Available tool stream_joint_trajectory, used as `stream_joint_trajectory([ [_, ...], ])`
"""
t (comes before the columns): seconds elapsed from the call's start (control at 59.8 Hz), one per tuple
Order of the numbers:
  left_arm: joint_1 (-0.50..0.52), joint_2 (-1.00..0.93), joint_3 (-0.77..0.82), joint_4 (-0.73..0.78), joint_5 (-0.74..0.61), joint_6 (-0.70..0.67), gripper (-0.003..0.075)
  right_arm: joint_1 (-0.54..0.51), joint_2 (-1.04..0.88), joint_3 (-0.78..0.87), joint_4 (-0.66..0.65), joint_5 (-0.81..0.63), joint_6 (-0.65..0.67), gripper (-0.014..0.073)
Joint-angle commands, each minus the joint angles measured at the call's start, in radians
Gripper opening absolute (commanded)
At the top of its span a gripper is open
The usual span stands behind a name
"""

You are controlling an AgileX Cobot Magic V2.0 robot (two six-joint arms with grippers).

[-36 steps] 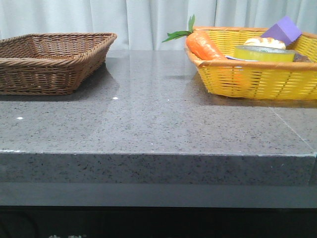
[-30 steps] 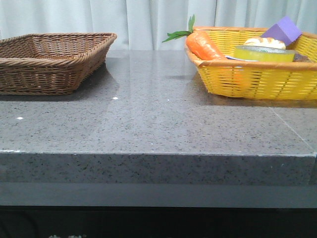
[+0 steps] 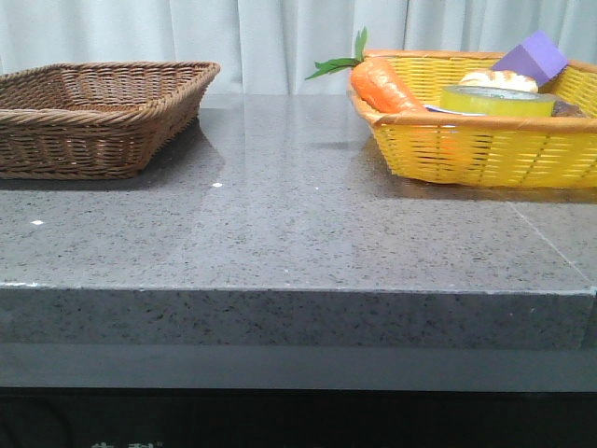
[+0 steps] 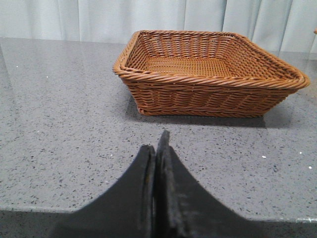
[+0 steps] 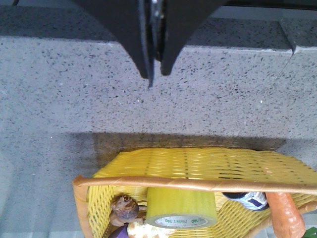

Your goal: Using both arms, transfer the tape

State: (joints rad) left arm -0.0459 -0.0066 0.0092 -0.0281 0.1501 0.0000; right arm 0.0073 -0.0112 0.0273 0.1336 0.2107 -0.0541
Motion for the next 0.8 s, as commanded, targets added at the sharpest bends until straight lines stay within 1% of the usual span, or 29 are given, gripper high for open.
stream_joint_trajectory([
  [0.0, 0.002, -0.017, 0.038, -0.002, -0.082, -0.009, -0.0020, 0.002, -0.025, -0.025, -0.008, -0.083, -0.010, -0.0090],
  [0.435, 0.002, -0.017, 0.038, -0.002, -0.082, -0.009, -0.0020, 0.002, -0.025, -0.025, -0.008, -0.084, -0.010, -0.0090],
  [0.636, 0.002, -0.017, 0.038, -0.002, -0.086, -0.009, -0.0020, 0.002, -0.025, -0.025, -0.009, -0.145, -0.010, -0.0090],
  [0.786, 0.002, -0.017, 0.038, -0.006, -0.122, -0.009, -0.0020, 0.002, -0.025, -0.025, -0.008, -0.148, -0.009, -0.0090],
])
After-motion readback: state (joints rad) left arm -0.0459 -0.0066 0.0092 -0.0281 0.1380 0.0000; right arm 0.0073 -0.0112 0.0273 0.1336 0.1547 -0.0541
